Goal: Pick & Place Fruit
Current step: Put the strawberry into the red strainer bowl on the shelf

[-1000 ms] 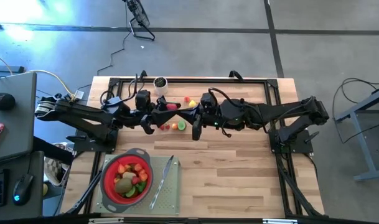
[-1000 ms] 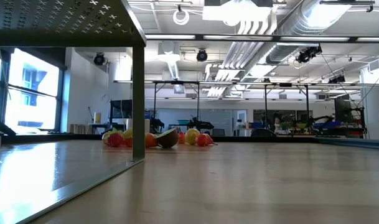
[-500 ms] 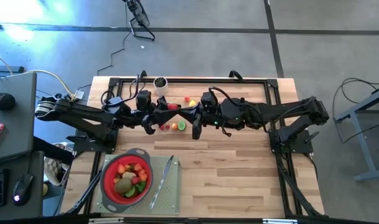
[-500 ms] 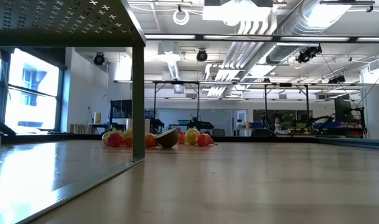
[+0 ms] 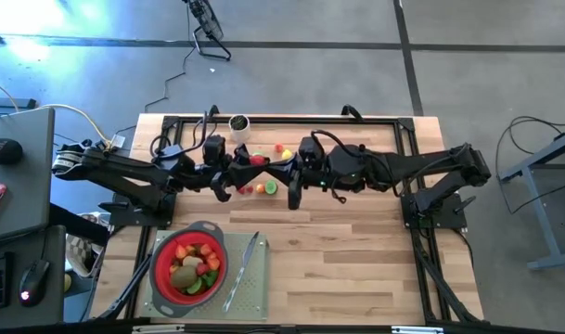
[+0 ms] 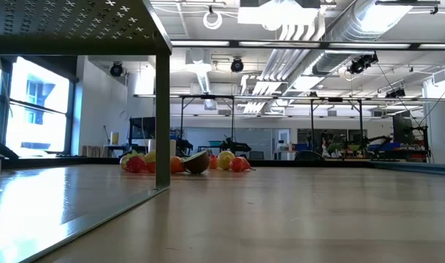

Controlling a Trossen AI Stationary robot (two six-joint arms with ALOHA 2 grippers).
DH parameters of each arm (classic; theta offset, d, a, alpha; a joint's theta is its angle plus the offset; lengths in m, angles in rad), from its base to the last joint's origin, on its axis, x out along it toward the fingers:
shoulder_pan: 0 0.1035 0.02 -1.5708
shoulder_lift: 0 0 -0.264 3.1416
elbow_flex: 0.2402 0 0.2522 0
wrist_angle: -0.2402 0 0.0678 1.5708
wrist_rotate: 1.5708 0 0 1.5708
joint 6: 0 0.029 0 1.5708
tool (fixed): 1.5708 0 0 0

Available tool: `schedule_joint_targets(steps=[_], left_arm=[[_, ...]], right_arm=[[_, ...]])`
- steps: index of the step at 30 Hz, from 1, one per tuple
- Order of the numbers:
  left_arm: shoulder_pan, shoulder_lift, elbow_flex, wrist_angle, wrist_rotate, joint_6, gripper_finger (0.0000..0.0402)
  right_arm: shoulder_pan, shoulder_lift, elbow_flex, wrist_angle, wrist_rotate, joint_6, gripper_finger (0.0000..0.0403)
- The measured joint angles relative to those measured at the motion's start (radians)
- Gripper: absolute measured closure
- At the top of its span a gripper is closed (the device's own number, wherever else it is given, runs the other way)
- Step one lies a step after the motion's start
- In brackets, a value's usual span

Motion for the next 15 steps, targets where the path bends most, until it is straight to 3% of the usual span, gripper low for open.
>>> schedule_joint_targets(steps=[7,15], left_arm=[[0.0,0.0,0.0,0.002,0.014,0.0,0.0268],[0.0,-0.001,0.0,0.003,0.016,0.0,0.0268]], right_arm=[[0.0,-0.004,0.0,-0.003,-0.056,-0.056,0.0384],[-0.027,-0.004,0.0,-0.007,-0.189,-0.052,0.0253]])
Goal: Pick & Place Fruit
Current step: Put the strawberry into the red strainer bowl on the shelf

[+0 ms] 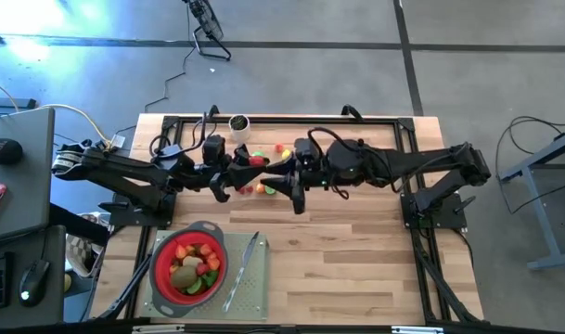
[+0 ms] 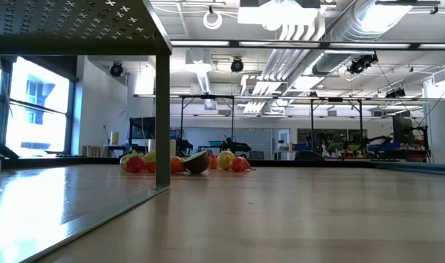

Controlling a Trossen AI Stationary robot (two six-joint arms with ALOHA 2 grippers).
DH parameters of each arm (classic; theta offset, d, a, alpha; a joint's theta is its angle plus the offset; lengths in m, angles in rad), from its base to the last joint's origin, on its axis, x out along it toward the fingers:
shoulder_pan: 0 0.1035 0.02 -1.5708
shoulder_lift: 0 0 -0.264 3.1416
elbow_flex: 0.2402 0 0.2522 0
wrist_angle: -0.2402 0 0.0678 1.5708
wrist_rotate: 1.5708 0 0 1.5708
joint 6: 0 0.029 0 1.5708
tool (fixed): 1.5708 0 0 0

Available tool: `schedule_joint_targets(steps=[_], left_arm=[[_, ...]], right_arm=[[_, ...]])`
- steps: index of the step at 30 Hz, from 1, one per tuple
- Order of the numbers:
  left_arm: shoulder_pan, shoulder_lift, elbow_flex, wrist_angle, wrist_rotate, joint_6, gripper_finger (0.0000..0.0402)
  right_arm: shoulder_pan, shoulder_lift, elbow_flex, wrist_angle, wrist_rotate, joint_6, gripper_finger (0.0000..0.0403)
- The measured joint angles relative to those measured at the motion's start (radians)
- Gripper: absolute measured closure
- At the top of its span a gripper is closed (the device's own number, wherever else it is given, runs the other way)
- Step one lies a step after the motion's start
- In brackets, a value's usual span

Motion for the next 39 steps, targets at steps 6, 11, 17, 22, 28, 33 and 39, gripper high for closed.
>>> schedule_joint_targets(steps=[6,11,17,22,28,33,39], left_arm=[[0.0,-0.011,0.0,-0.005,0.052,-0.012,0.0268],[0.0,-0.046,0.0,-0.02,0.105,-0.052,0.0268],[-0.035,-0.122,0.001,-0.156,0.192,-0.124,0.0268],[-0.156,-0.197,0.0,-0.351,0.084,-0.123,0.0275],[-0.366,-0.274,0.0,-0.525,-0.167,-0.113,0.0283],[-0.548,-0.287,0.0,-0.589,-0.345,-0.114,0.0286],[-0.72,-0.262,0.0,-0.654,-0.511,-0.166,0.0288]], right_arm=[[-0.036,-0.039,0.0,-0.054,-0.249,0.028,0.0177],[-0.058,-0.108,0.001,-0.2,-0.374,0.03,0.0166],[-0.071,-0.168,0.0,-0.305,-0.338,-0.005,0.0176],[-0.071,-0.178,0.0,-0.31,-0.264,-0.065,0.0186],[-0.071,-0.178,0.0,-0.31,-0.206,-0.102,0.0192],[-0.08,-0.178,0.0,-0.31,-0.164,-0.11,0.0192],[-0.13,-0.178,0.0,-0.31,-0.159,-0.107,0.0192]])
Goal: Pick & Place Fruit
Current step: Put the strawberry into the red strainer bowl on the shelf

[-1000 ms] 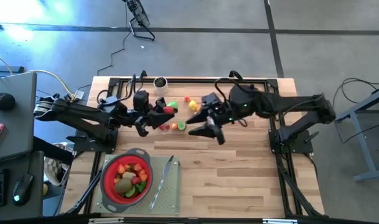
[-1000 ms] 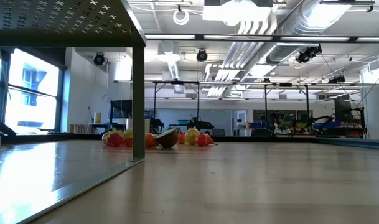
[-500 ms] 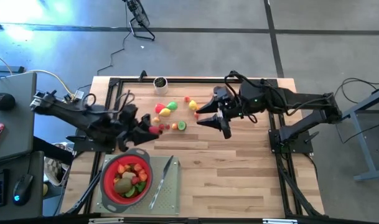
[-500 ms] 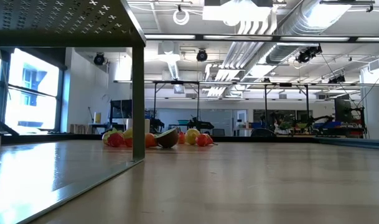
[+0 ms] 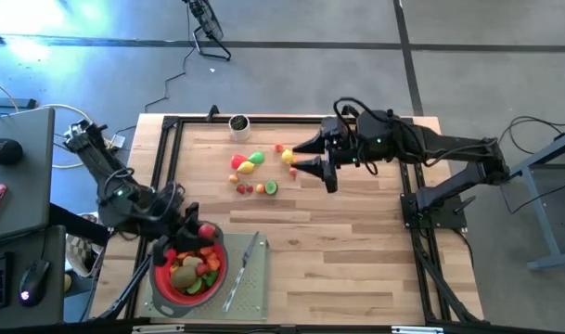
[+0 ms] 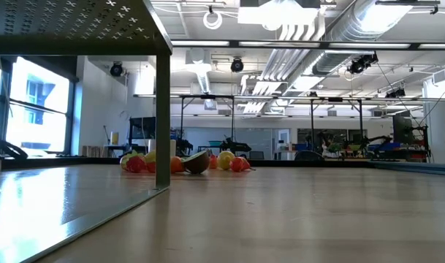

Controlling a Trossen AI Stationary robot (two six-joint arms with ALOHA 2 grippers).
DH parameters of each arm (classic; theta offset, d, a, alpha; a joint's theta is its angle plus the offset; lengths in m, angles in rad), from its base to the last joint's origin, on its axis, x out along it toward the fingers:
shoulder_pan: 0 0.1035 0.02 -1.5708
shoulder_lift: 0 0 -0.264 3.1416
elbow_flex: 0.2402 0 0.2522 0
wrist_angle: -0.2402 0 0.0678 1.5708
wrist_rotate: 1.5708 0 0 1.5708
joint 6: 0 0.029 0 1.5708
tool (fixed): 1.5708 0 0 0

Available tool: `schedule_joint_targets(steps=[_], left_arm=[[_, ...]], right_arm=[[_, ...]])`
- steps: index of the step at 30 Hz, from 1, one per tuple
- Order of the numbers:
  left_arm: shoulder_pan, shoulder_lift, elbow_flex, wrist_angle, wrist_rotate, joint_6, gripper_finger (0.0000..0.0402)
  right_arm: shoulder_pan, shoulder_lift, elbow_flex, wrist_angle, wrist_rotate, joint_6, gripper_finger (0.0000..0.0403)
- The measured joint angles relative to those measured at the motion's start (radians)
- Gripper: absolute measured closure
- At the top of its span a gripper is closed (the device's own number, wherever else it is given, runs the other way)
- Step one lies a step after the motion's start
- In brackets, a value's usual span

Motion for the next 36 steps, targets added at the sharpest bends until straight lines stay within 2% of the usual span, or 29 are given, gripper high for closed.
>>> schedule_joint_targets(steps=[8,12,15,18,22,25,29,36], left_arm=[[-0.138,0.017,0.0,-0.02,-0.106,-0.029,0.0287],[-0.173,0.031,0.086,-0.158,-0.137,-0.031,0.0293],[-0.186,0.076,0.228,-0.353,-0.142,-0.034,0.0307],[-0.184,0.151,0.397,-0.629,-0.126,-0.07,0.0313],[-0.184,0.26,0.581,-1.027,-0.093,-0.215,0.0313],[-0.183,0.332,0.637,-1.224,-0.02,-0.334,0.0305],[-0.183,0.395,0.633,-1.3,0.084,-0.437,0.0297],[-0.183,0.433,0.632,-1.301,0.119,-0.474,0.0295]], right_arm=[[-0.086,0.0,0.0,0.001,0.0,0.014,0.0192],[-0.122,0.0,0.0,0.001,0.0,0.038,0.0192],[-0.14,0.001,0.0,0.002,0.0,0.038,0.0192],[-0.15,0.003,0.0,0.001,-0.001,0.038,0.0192],[-0.156,0.004,0.0,0.001,-0.011,0.038,0.0192],[-0.156,0.004,0.0,0.001,-0.012,0.033,0.0192],[-0.156,0.004,0.0,0.001,-0.012,0.029,0.0192],[-0.156,0.004,0.0,0.001,-0.009,0.001,0.0192]])
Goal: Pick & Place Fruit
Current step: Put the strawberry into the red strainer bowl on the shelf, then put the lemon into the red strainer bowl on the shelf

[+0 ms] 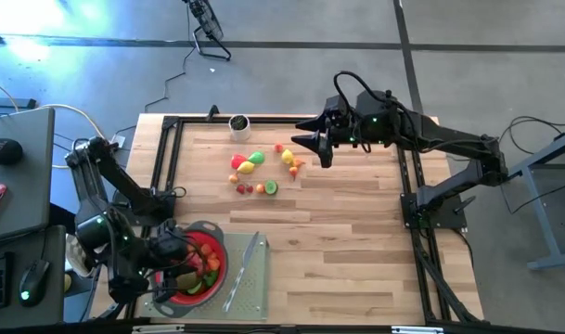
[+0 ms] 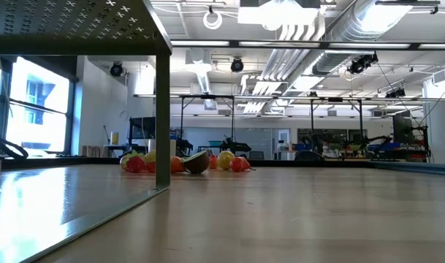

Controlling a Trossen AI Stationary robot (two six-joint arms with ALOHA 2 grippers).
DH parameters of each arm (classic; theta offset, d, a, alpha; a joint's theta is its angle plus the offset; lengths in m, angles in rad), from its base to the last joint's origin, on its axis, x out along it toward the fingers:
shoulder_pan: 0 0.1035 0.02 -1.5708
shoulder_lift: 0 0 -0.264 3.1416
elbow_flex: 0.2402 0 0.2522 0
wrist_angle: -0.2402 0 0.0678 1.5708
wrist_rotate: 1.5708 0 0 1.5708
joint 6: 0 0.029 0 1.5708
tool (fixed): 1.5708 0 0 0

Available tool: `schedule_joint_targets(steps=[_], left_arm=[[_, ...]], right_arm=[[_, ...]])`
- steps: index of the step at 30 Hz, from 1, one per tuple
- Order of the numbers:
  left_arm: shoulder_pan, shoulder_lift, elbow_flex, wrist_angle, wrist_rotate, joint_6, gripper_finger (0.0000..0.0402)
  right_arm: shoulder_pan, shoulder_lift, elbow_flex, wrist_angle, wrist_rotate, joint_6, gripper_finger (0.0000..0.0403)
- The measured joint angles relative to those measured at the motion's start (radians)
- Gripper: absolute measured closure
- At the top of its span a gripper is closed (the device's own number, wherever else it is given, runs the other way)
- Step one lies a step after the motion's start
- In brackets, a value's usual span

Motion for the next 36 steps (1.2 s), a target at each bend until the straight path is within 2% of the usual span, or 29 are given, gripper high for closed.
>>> schedule_joint_targets(steps=[9,21,32,36], left_arm=[[0.0,0.001,0.0,-0.01,0.001,-0.001,0.0288],[0.0,0.001,0.0,-0.016,0.032,0.0,0.0219],[0.0,0.001,0.0,-0.016,0.051,0.002,0.0232],[0.0,0.001,0.0,-0.016,0.047,-0.059,0.0234]], right_arm=[[0.0,0.0,0.0,0.0,-0.002,0.0,0.0192],[0.0,0.0,0.0,0.0,-0.003,-0.001,0.0192],[0.0,0.0,0.0,0.0,-0.003,-0.034,0.0192],[0.001,0.0,0.0,0.0,-0.003,-0.056,0.0192]])
